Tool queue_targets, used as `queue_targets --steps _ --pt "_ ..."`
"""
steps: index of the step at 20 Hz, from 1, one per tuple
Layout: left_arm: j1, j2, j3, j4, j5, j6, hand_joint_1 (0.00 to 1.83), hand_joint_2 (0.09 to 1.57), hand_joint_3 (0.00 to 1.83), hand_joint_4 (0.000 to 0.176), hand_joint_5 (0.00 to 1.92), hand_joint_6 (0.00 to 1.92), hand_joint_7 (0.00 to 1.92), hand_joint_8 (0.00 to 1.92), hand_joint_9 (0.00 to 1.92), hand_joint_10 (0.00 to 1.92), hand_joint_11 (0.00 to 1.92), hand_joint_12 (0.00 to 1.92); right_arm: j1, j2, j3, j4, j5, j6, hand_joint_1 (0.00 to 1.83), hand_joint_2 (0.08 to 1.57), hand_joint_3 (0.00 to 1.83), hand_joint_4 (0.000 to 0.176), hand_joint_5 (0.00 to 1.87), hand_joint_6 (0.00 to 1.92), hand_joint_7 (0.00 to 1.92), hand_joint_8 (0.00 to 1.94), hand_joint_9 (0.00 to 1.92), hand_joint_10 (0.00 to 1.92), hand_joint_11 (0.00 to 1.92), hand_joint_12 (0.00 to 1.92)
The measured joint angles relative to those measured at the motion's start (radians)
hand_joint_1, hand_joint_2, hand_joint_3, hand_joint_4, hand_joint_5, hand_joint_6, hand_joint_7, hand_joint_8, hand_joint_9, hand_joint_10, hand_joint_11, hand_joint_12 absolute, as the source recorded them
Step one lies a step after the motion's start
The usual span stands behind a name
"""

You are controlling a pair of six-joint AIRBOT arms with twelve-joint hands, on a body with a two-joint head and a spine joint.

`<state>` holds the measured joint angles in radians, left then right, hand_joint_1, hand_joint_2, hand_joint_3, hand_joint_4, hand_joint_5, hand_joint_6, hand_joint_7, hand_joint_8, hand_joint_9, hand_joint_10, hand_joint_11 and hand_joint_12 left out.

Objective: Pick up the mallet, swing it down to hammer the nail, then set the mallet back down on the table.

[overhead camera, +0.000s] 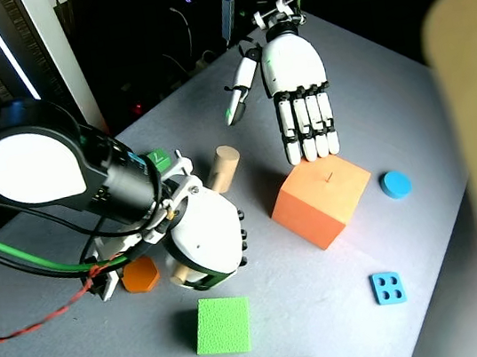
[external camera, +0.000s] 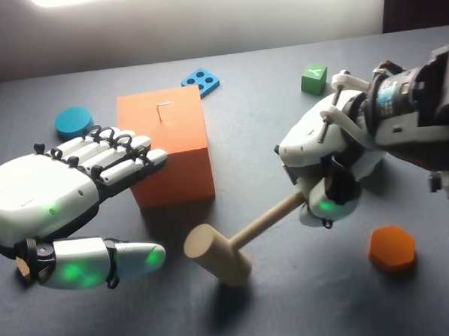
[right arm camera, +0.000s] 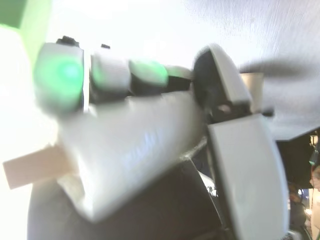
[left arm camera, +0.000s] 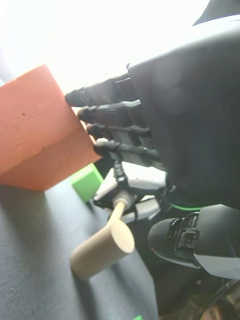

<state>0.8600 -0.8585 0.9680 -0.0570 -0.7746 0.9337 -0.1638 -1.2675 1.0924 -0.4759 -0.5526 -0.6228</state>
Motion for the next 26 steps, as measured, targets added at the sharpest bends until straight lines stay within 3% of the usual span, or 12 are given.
queue_targets --steps 1,2,3,5,7,14,21,26 --pt "0.0 0.0 0.0 0.0 0.0 0.0 0.0 1.17 0.0 0.0 0.05 0.01 0.01 0.0 0.01 0.0 0.02 0.01 0.006 0.025 -0.023 0.0 -0.008 -0.004 0.31 1.57 0.03 0.046 1.41 1.92 1.66 1.94 1.73 1.92 1.84 1.92" --pt "0.0 0.0 0.0 0.0 0.0 0.0 0.0 1.17 0.0 0.0 0.04 0.0 0.01 0.0 0.0 0.0 0.01 0.01 0.012 0.04 -0.034 0.003 -0.012 -0.004 0.33 1.57 0.06 0.15 1.43 1.92 1.68 1.94 1.74 1.92 1.86 1.92" --pt "0.0 0.0 0.0 0.0 0.0 0.0 0.0 1.18 0.0 0.0 0.04 0.0 0.0 0.0 0.0 0.0 0.01 0.01 0.023 0.063 -0.05 0.002 -0.014 -0.005 0.36 1.57 0.07 0.175 1.44 1.92 1.68 1.94 1.75 1.92 1.87 1.92" --pt "0.0 0.0 0.0 0.0 0.0 0.0 0.0 1.18 0.0 0.0 0.04 0.0 0.0 0.0 0.0 0.0 0.0 0.01 0.048 0.114 -0.081 0.0 -0.015 -0.011 0.63 1.57 0.02 0.176 1.47 1.92 1.72 1.94 1.79 1.92 1.9 1.92" --pt "0.0 0.0 0.0 0.0 0.0 0.0 0.0 1.19 0.01 0.0 0.05 0.0 0.01 0.0 0.01 0.0 0.0 0.01 0.077 0.178 -0.115 0.002 -0.016 -0.026 0.7 1.57 0.03 0.176 1.47 1.92 1.72 1.94 1.79 1.92 1.89 1.92" --pt "0.0 0.0 0.0 -0.002 -0.001 0.0 0.0 1.19 0.0 0.0 0.06 0.0 0.04 0.01 0.03 0.01 0.02 0.02 0.195 0.288 -0.121 -0.005 0.039 0.032 0.74 1.56 0.01 0.176 1.45 1.92 1.7 1.94 1.77 1.92 1.87 1.92" --pt "0.0 0.0 0.0 0.0 -0.002 0.0 0.0 1.2 0.01 0.0 0.04 0.0 0.01 0.0 0.01 0.0 0.01 0.02 0.2 0.195 -0.001 -0.008 0.237 0.164 0.72 1.56 0.0 0.176 1.43 1.92 1.66 1.94 1.73 1.92 1.84 1.92" --pt "0.0 0.0 0.003 0.001 -0.002 0.0 0.0 1.2 0.0 0.0 0.04 0.0 0.02 0.0 0.02 0.0 0.01 0.03 0.177 0.132 0.068 -0.015 0.38 0.147 0.69 1.57 0.01 0.176 1.4 1.92 1.64 1.94 1.71 1.92 1.81 1.92"
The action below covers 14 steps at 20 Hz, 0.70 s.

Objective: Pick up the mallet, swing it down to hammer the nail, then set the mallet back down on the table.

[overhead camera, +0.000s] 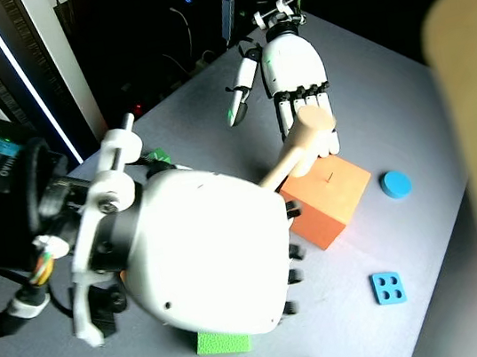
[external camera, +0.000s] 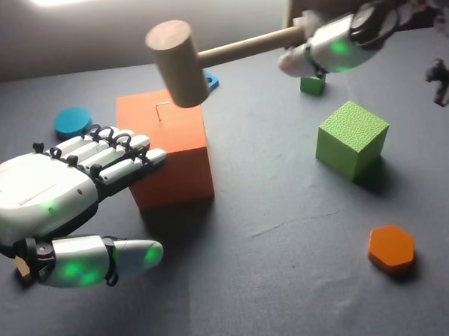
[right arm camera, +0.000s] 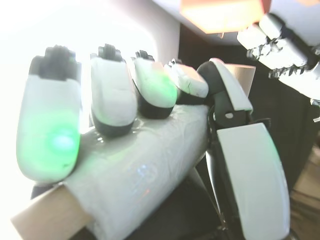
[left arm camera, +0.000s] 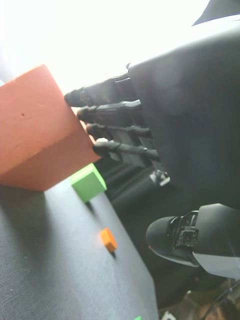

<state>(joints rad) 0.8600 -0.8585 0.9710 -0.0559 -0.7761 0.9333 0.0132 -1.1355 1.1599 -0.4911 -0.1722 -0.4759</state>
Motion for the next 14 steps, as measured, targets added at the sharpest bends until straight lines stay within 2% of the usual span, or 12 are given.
queue_targets --steps 4,8,9,10,11,14 --pt "0.0 0.0 0.0 0.0 -0.001 0.0 0.0 1.2 0.0 0.0 0.06 0.01 0.03 0.0 0.03 0.0 0.02 0.04 -0.034 -0.04 0.033 -0.001 0.097 -0.057 0.73 1.56 0.0 0.176 1.4 1.92 1.65 1.94 1.72 1.92 1.82 1.92" --pt "0.0 0.0 0.0 0.001 -0.001 0.0 0.0 1.2 0.0 0.0 0.04 0.0 0.01 0.0 0.01 0.0 0.0 0.03 -0.064 -0.093 0.108 -0.004 0.175 -0.134 0.68 1.57 0.02 0.176 1.4 1.92 1.64 1.94 1.72 1.92 1.83 1.92" --pt "0.0 0.0 0.001 0.001 -0.001 0.0 0.0 1.2 0.0 0.0 0.05 0.0 0.01 0.0 0.01 0.0 0.0 0.03 -0.073 -0.098 0.117 0.062 0.198 -0.223 0.67 1.56 0.02 0.176 1.4 1.92 1.64 1.94 1.72 1.92 1.83 1.92" --pt "0.0 0.0 0.001 0.001 0.0 0.0 0.0 1.2 0.0 0.0 0.04 0.0 0.01 0.0 0.01 0.0 0.0 0.03 -0.089 -0.103 0.118 0.365 0.252 -0.57 0.69 1.56 0.01 0.176 1.41 1.92 1.65 1.94 1.72 1.92 1.83 1.92" --pt "0.0 0.0 0.001 0.001 0.0 0.0 0.0 1.2 0.0 0.0 0.05 0.0 0.02 0.01 0.02 0.01 0.01 0.03 -0.106 -0.107 0.118 0.531 0.305 -0.731 0.71 1.56 0.02 0.176 1.41 1.92 1.66 1.94 1.74 1.92 1.86 1.92" --pt "0.0 0.0 0.001 0.002 0.0 0.0 0.0 1.2 0.0 0.0 0.05 0.0 0.02 0.01 0.02 0.0 0.01 0.04 -0.104 -0.116 0.118 0.79 0.34 -0.87 0.73 1.54 0.0 0.176 1.42 1.92 1.64 1.94 1.71 1.92 1.82 1.92"
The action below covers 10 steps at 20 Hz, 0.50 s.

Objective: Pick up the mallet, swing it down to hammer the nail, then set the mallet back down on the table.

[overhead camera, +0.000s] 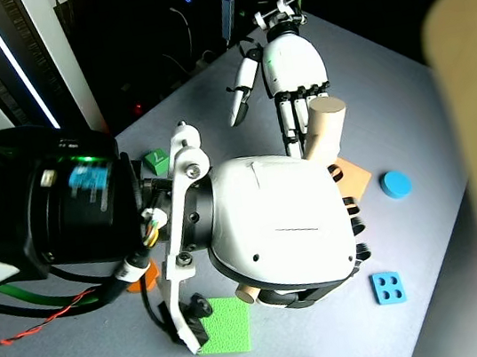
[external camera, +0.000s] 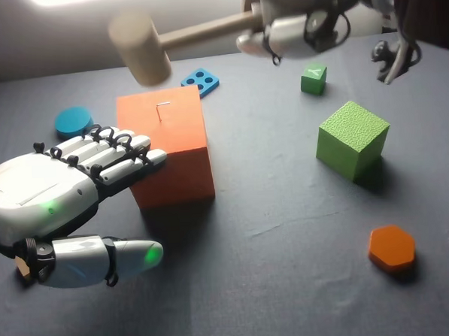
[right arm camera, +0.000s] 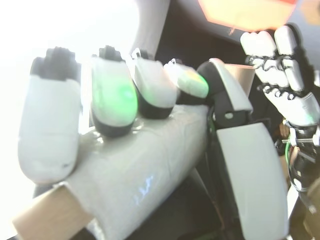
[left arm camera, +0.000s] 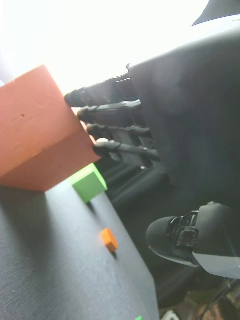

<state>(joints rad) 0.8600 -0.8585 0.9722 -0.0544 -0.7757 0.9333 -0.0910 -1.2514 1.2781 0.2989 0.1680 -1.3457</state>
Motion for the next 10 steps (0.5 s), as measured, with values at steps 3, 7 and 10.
queue_targets --steps 3,7,10 --pt "0.0 0.0 0.0 0.0 0.0 0.0 0.0 1.2 0.0 0.0 0.05 0.0 0.01 0.0 0.0 0.0 0.0 0.04 -0.008 -0.001 -0.005 0.146 -0.009 0.0 0.71 1.57 0.01 0.176 1.46 1.92 1.68 1.94 1.75 1.92 1.86 1.92" --pt "0.0 0.0 0.002 0.001 0.001 0.0 0.0 1.2 0.0 0.0 0.07 0.01 0.04 0.01 0.02 0.01 0.01 0.06 0.002 -0.014 0.0 0.163 -0.024 0.001 0.75 1.56 0.0 0.176 1.46 1.92 1.68 1.94 1.76 1.92 1.87 1.92" --pt "0.0 0.0 0.003 0.002 0.002 0.0 0.0 1.21 0.0 0.0 0.06 0.01 0.03 0.01 0.01 0.01 0.0 0.03 0.012 -0.042 0.025 0.206 -0.057 -0.009 0.75 1.56 0.0 0.176 1.45 1.92 1.67 1.94 1.74 1.92 1.85 1.92"
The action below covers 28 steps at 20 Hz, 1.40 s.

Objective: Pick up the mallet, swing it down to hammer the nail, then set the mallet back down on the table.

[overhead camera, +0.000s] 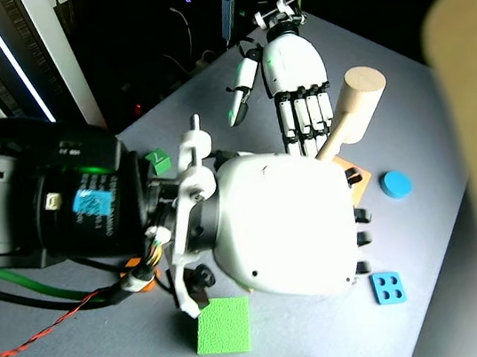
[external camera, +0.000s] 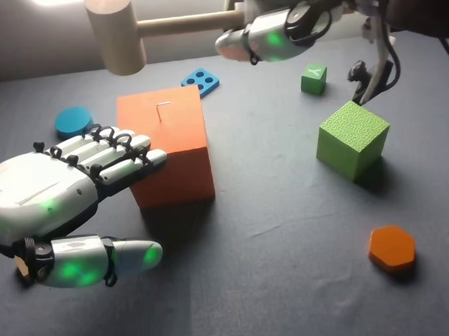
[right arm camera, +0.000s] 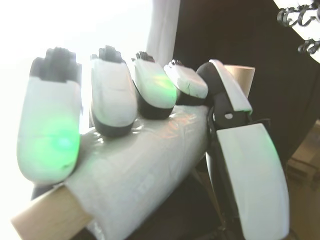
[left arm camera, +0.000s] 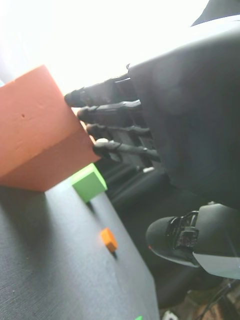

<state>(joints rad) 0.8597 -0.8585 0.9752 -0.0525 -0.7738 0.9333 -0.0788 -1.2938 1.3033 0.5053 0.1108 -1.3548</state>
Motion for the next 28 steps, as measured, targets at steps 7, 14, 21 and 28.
queue_targets --steps 7,14,21,28 --pt "0.0 0.0 0.0 0.0 0.002 0.0 0.0 1.21 0.0 0.0 0.05 0.0 0.01 0.0 0.0 0.0 0.0 0.0 0.006 -0.017 0.034 0.0 -0.003 -0.004 0.77 1.56 0.0 0.176 1.43 1.92 1.66 1.94 1.74 1.92 1.87 1.92" --pt "-0.004 0.0 0.0 0.0 0.007 0.0 0.0 1.21 0.0 0.0 0.05 0.0 0.02 0.0 0.0 0.0 0.0 0.0 -0.001 -0.026 0.053 0.0 0.005 -0.004 0.77 1.54 0.0 0.176 1.44 1.92 1.67 1.94 1.74 1.92 1.86 1.92" --pt "-0.004 0.0 0.0 0.0 0.007 0.0 0.0 1.2 0.0 0.0 0.06 0.0 0.03 0.0 0.02 0.01 0.0 0.0 -0.161 -0.042 0.085 -0.014 0.016 -0.018 0.78 1.55 0.0 0.176 1.45 1.92 1.67 1.94 1.75 1.92 1.87 1.92" --pt "-0.004 0.0 0.0 0.0 0.007 0.0 0.0 1.21 0.0 0.0 0.05 0.0 0.01 0.0 0.0 0.0 0.0 0.0 -0.126 0.033 0.032 -0.038 -0.02 -0.011 0.78 1.54 0.0 0.176 1.43 1.92 1.67 1.94 1.74 1.92 1.86 1.92"
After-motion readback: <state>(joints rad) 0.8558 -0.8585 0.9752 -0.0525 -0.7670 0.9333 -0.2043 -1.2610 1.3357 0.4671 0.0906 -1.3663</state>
